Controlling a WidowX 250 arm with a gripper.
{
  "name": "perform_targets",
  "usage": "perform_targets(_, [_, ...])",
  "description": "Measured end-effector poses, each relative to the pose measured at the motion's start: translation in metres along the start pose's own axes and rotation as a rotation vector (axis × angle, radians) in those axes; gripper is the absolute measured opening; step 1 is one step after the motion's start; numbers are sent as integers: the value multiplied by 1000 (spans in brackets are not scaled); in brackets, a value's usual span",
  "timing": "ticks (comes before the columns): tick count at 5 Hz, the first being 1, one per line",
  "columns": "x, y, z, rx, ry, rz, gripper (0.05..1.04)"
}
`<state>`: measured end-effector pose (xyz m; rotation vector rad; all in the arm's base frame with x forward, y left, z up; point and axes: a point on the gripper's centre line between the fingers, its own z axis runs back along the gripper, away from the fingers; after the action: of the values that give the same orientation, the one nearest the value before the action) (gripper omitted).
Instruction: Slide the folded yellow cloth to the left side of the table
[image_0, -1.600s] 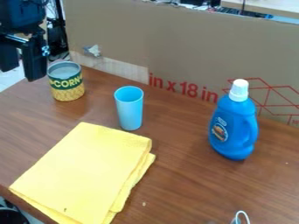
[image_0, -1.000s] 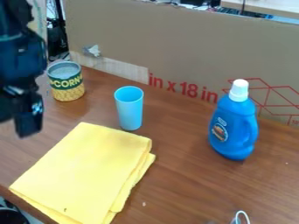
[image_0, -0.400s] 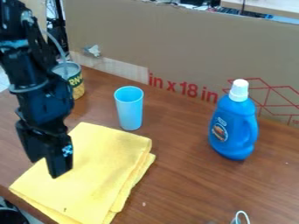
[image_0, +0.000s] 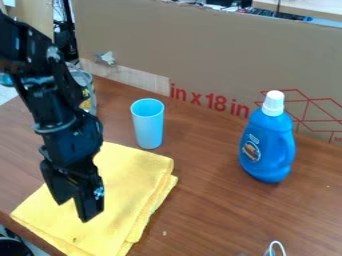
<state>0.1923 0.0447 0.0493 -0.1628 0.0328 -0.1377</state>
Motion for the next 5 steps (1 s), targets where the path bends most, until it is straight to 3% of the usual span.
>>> perform_targets(1, [-2,6,-23,3,42,45,1001])
perform_targets(2, [2,10,-29,0,50,58,1001])
perform_targets(3, [7,20,-27,31,58,50,1001])
perform_targets(4, [2,47,-23,134,95,125,1001])
perform_targets(5, [-17,89,-15,171,119,252,1001])
